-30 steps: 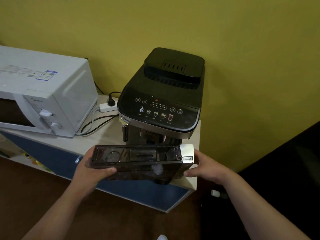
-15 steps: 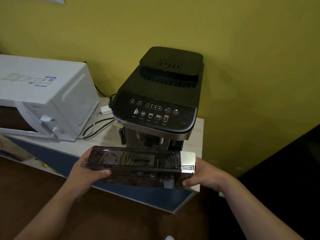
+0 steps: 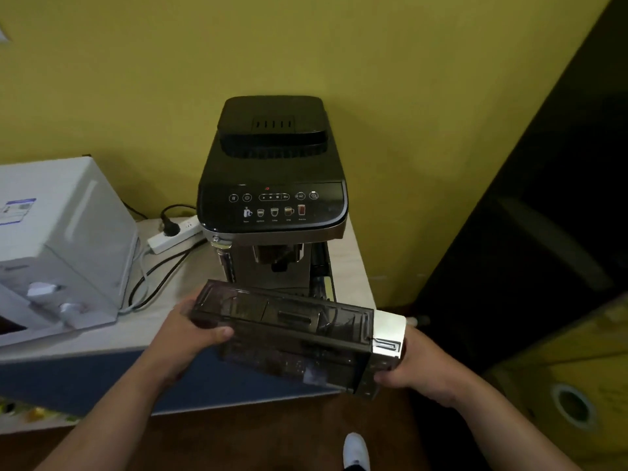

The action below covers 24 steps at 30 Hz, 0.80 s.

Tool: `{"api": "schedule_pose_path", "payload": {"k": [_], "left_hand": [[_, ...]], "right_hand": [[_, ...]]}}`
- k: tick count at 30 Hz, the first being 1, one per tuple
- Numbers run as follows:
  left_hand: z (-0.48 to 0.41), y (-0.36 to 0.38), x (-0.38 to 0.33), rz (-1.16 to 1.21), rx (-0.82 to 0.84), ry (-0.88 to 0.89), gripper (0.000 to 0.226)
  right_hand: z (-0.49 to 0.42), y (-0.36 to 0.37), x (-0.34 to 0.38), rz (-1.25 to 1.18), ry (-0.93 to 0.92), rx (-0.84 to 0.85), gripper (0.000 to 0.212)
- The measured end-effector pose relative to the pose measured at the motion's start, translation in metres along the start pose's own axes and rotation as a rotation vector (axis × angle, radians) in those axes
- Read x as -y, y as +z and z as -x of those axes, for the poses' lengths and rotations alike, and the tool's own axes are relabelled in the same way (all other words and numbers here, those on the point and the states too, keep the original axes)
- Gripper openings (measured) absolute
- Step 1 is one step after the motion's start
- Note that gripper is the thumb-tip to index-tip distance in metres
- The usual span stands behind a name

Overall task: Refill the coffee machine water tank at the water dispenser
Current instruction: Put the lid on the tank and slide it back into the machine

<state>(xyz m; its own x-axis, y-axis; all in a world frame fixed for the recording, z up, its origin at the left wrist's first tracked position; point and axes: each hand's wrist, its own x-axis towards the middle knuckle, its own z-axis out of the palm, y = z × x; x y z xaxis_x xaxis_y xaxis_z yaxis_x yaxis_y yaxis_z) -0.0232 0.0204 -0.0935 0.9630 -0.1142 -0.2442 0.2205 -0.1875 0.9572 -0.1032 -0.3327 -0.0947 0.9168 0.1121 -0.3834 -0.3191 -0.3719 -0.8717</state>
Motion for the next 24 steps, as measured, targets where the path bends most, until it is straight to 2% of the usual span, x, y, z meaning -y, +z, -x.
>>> {"api": "schedule_pose_path", "payload": {"k": [4,10,14,18,22,24], "left_hand": [[-0.008,0.01,0.009,-0.076,0.075,0.043,0.06],[-0.013,0.053,0.015,-0.128,0.126,0.088,0.04],[-0.015,0.088,0.006,-0.119,0.174,0.178,0.047],[-0.014,0.12,-0.008,-0.044,0.213,0.135,0.056],[-0.005,0.146,-0.028,0.118,0.24,0.046,0.037],[-0.006,0.154,-0.033,0.08,0.239,0.028,0.043]], "right_hand": [[0.045,0.022,-0.018,-0.026,0.052,-0.146,0.077],[0.096,0.056,-0.038,-0.111,0.137,-0.4,0.072],[0.106,0.071,-0.047,-0.197,0.169,-0.561,0.071],[0.108,0.08,-0.049,-0.254,0.199,-0.654,0.068],[0.11,0.086,-0.04,-0.288,0.173,-0.71,0.068],[0.11,0.088,-0.036,-0.301,0.168,-0.723,0.068]]}}
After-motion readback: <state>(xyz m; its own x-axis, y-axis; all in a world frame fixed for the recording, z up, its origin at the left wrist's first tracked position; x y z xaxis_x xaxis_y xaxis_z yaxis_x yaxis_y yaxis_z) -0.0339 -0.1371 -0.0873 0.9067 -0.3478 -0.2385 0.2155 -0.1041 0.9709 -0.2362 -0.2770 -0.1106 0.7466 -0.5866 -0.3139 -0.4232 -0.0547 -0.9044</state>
